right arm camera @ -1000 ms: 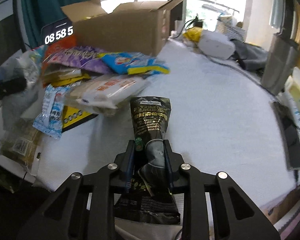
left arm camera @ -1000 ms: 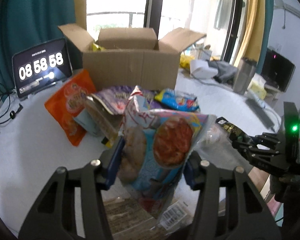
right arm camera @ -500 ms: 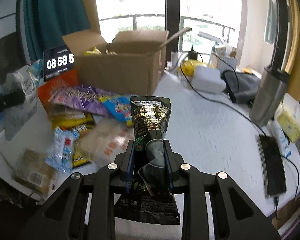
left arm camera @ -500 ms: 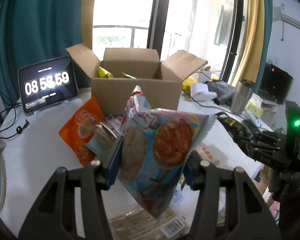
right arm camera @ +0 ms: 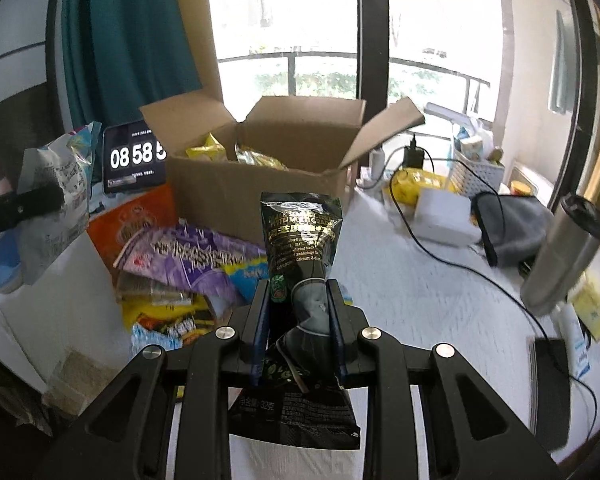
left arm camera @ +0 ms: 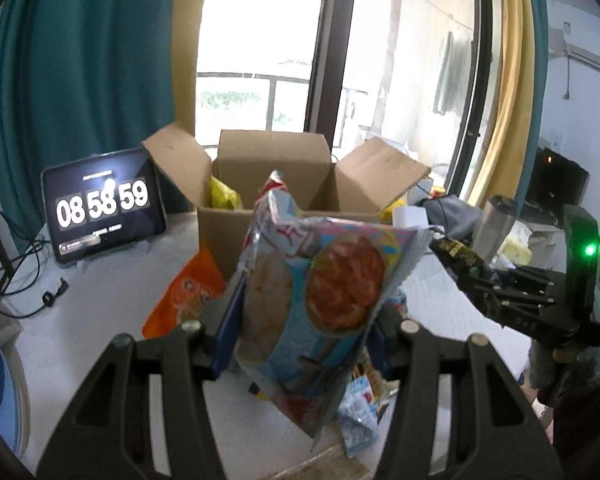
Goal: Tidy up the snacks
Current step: 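Carry the colorful bag and black-gold packet over the cardboard box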
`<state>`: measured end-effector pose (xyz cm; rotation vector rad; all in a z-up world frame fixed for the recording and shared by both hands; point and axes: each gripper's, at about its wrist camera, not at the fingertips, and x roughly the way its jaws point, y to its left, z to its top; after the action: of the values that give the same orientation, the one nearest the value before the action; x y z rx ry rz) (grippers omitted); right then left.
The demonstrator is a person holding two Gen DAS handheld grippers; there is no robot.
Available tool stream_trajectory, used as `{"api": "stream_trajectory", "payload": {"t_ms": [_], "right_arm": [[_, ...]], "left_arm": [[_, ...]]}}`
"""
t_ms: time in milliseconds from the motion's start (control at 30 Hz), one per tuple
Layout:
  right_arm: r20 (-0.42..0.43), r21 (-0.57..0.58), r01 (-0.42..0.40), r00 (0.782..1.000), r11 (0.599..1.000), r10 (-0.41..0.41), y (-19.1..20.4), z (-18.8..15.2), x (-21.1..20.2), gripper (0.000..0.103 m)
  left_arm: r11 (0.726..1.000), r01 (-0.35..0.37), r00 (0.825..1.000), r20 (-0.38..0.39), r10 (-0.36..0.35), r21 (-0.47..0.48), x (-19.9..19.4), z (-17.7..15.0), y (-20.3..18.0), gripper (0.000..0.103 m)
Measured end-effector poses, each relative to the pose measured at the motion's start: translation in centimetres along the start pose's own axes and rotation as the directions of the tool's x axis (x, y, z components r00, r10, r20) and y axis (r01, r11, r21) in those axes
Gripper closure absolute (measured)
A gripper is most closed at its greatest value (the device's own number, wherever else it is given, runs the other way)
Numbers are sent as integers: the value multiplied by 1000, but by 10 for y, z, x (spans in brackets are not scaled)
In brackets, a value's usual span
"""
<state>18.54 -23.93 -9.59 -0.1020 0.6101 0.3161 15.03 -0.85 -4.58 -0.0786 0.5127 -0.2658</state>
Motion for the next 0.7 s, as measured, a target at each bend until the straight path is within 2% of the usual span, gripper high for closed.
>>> {"api": "stream_trajectory", "payload": {"t_ms": [400, 700], "right_arm": [[70, -19, -10, 998, 1000, 11, -6, 56, 28, 75], [131, 48, -4, 991, 999, -2, -22, 100, 55, 75]], "left_arm": [[999, 31, 996, 88, -34, 35, 27, 57, 15, 49], [998, 38, 991, 127, -45, 56, 66, 92, 18, 49]]}}
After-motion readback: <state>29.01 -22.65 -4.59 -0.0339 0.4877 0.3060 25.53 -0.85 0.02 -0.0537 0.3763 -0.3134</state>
